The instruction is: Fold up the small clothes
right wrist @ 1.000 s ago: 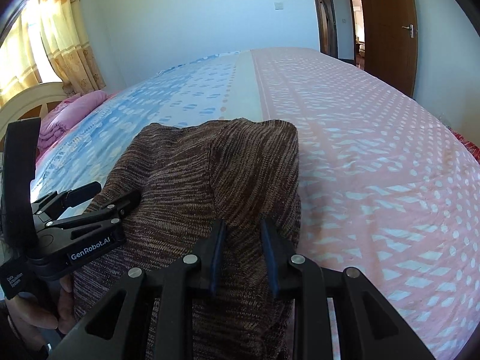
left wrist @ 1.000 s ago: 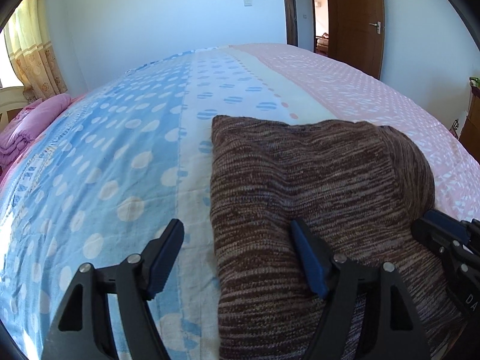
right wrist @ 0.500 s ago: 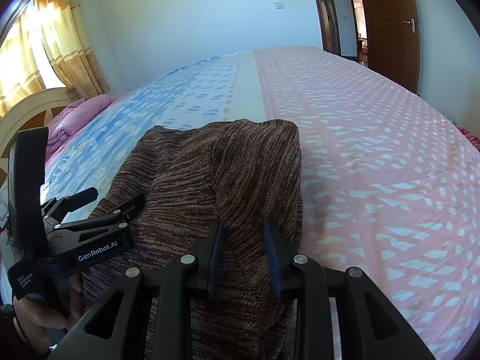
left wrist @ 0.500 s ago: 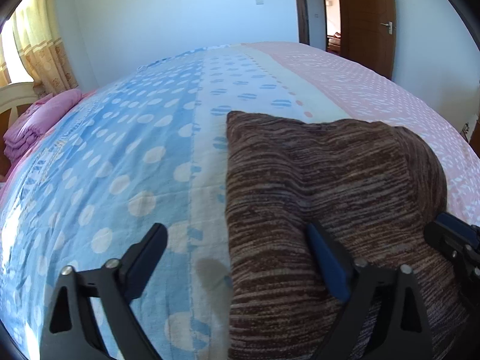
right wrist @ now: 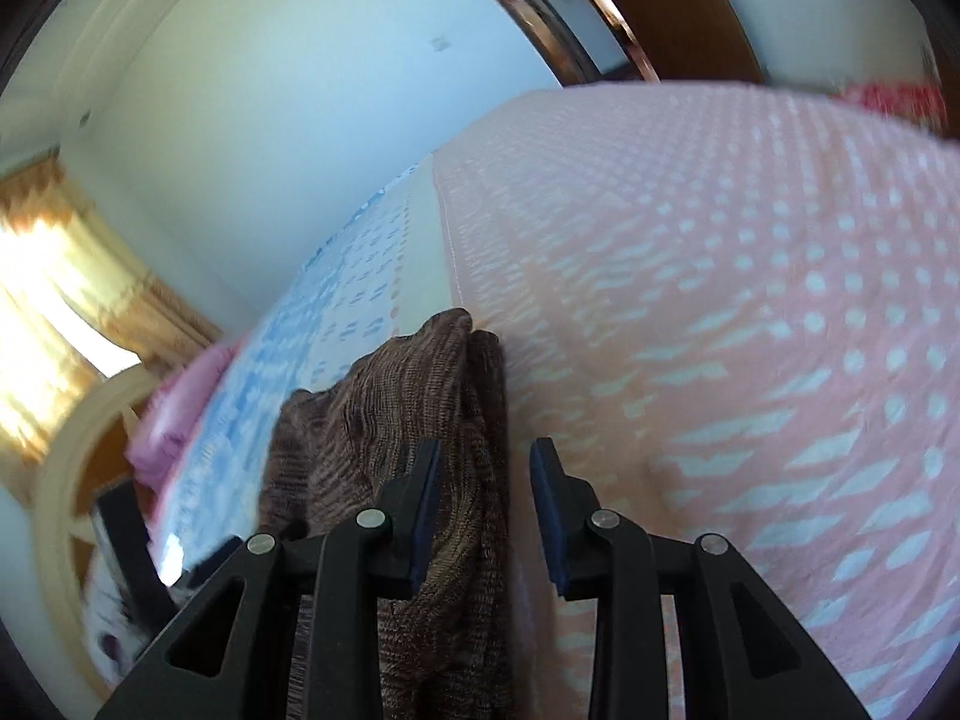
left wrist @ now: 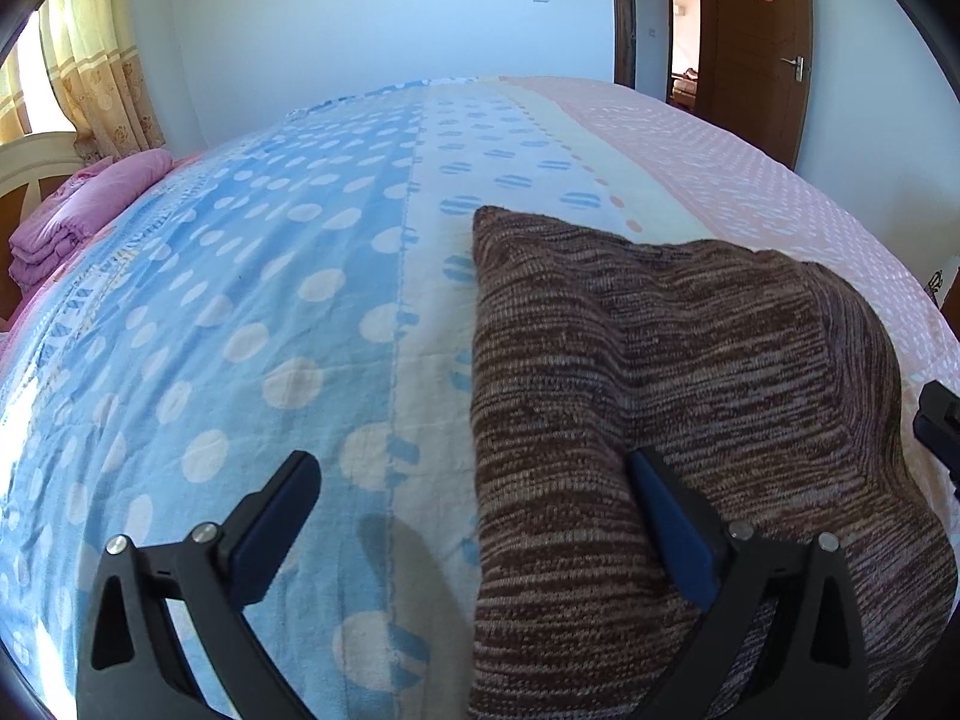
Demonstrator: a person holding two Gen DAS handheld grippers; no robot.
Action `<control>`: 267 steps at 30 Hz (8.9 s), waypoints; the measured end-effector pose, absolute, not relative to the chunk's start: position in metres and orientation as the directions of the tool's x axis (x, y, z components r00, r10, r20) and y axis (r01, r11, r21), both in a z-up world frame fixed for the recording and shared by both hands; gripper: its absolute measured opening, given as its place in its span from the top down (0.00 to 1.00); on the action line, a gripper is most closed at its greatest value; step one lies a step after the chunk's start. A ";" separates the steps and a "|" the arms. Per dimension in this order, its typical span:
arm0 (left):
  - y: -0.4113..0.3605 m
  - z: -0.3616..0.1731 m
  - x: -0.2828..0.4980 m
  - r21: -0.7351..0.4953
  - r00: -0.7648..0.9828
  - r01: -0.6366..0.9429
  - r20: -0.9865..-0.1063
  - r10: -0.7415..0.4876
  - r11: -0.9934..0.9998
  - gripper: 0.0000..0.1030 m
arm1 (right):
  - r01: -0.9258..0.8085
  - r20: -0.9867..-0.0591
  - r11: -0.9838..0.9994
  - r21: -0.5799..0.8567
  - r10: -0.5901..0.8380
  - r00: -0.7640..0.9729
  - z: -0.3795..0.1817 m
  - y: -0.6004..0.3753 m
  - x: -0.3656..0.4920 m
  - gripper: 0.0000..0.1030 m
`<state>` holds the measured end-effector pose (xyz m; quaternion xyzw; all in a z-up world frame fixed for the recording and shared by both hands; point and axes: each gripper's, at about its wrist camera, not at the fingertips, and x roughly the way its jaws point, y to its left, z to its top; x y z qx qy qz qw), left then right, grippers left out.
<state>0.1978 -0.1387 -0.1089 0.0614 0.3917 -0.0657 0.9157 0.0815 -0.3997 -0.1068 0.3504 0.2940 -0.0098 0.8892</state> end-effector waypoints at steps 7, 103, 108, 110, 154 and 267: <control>-0.138 -0.109 0.198 0.054 0.682 0.169 -0.727 -0.077 0.984 0.00 | 0.242 -0.541 0.802 0.546 0.117 0.833 -0.094 -0.398 0.077 0.60; -0.067 -0.062 0.083 -0.166 0.659 0.337 -0.662 -0.358 0.927 0.66 | 0.023 -0.526 0.997 0.076 0.020 0.851 -0.022 -0.181 -0.040 0.80; -0.063 -0.052 0.071 -0.189 0.656 0.368 -0.641 -0.398 0.911 0.67 | 0.036 -0.502 0.999 0.028 -0.017 0.865 -0.014 -0.177 -0.062 0.80; -0.065 -0.050 0.067 -0.182 0.656 0.387 -0.635 -0.409 0.904 0.67 | 0.044 -0.493 0.999 0.007 -0.035 0.869 -0.011 -0.178 -0.070 0.80; -0.269 -0.032 0.055 -0.104 0.533 0.645 -0.649 -0.543 0.757 0.67 | 0.367 -0.437 0.930 -0.024 -0.340 0.833 0.006 -0.361 -0.100 0.80; -0.246 -0.071 0.029 0.111 0.613 0.595 -0.704 -0.360 0.796 0.21 | 0.497 -0.570 0.867 0.037 -0.390 0.723 -0.025 -0.412 -0.134 0.62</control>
